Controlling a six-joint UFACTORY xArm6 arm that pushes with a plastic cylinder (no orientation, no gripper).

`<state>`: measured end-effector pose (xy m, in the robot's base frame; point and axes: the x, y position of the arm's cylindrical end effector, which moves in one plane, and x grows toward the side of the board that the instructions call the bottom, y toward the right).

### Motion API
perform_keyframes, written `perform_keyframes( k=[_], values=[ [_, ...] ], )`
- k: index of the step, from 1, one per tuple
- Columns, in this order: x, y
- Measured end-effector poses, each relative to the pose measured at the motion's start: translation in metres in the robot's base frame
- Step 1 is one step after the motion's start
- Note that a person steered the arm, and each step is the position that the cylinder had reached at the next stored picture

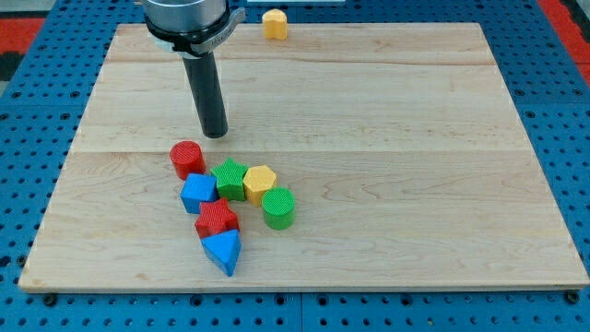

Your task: Point your arm at the bottom center of the board

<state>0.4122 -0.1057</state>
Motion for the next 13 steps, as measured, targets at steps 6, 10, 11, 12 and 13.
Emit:
perform_keyframes(
  k=[6, 10, 11, 12, 13],
  values=[
    [-0.022, -0.001],
    [-0.023, 0.076],
    [0.030, 0.155],
    [0.125, 0.228],
    [0.204, 0.232]
  ],
)
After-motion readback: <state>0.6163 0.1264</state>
